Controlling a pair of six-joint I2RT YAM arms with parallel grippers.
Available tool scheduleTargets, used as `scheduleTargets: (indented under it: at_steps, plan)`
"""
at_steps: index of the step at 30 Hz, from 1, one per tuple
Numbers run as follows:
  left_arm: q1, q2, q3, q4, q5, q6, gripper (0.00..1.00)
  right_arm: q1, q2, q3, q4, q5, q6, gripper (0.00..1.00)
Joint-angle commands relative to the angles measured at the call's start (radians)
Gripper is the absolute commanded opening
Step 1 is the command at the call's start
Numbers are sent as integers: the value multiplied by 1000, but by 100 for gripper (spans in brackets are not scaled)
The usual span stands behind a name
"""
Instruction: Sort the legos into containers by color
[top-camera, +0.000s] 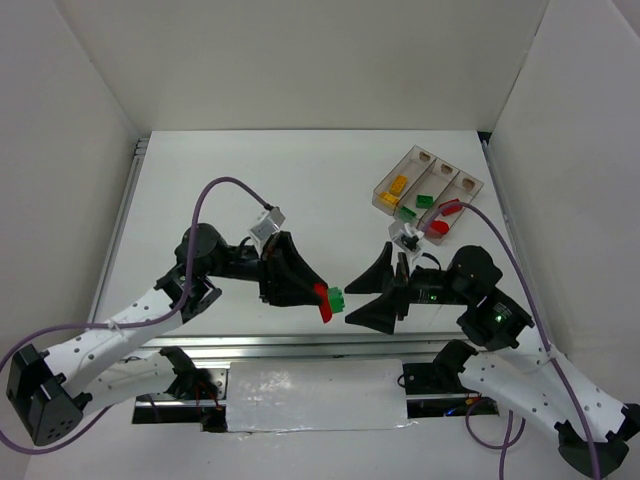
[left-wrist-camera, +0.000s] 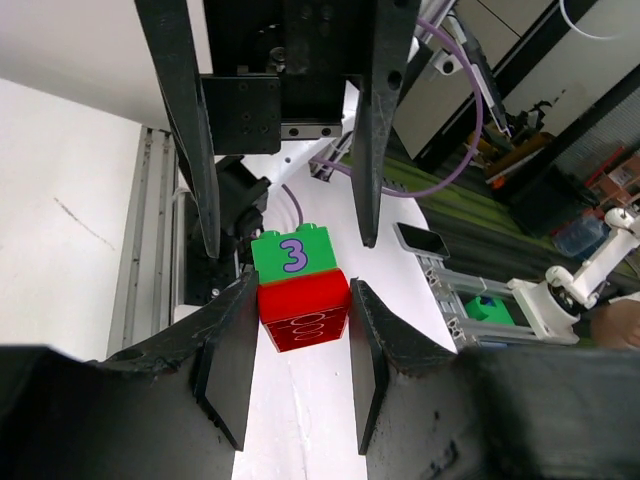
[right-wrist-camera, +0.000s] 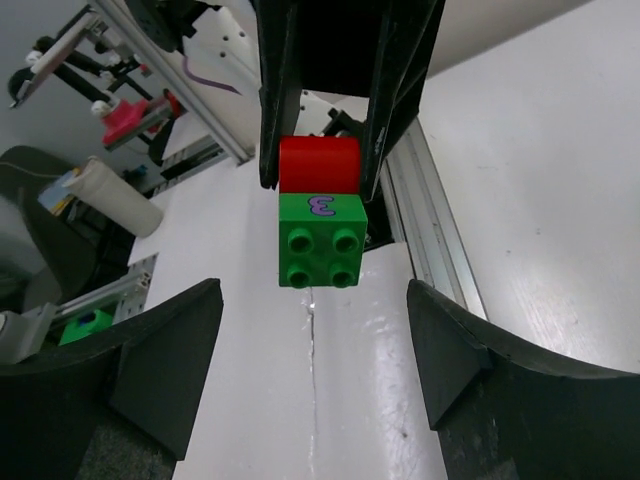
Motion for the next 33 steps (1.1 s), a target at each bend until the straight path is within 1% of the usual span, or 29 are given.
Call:
scheduleTargets:
  at_steps: [1,2,3,7,8,10,11,12,13,15,17,21,26,31,32,33]
  plan:
    - [-7,-32,-11,126,60,-4,0,-3,46,-1,144,-80,60,81]
    - [-8,-32,-11,118,55,1,0,-3,59,-4,159,-99,76,80]
    - [-10,-32,-11,111,52,8,0,-3,85,-12,218,-116,108,77]
    - [-16,-20,-6,107,60,15,0,-3,124,-20,288,-119,153,75]
    - [-18,-17,-5,103,58,18,0,-2,129,-20,297,-116,159,67]
    - [-18,-15,-5,88,54,30,0,0,141,-15,320,-120,174,53]
    - [-19,-16,-3,81,49,35,0,3,145,-15,323,-119,177,39]
    - [-19,-20,0,71,46,48,0,3,153,-15,329,-122,180,31]
    - [-21,-21,0,51,39,53,0,1,155,-15,328,-125,177,14]
    - [-19,-26,9,7,29,79,0,1,159,-15,308,-122,167,0]
    - [-19,-32,18,-27,17,110,0,1,152,-27,302,-130,145,0]
    - [-18,-50,38,-154,-30,174,0,0,110,-59,262,-116,70,0]
    - [-18,-81,38,-202,-81,203,0,-20,41,-80,198,-67,9,0]
    - [-15,-99,29,-228,-116,209,0,-81,23,-84,167,-45,-7,0]
    - [-15,-102,28,-236,-118,211,0,-95,24,-84,134,-41,-16,0]
    - [-15,-105,31,-248,-139,212,0,-107,27,-83,115,20,-19,0]
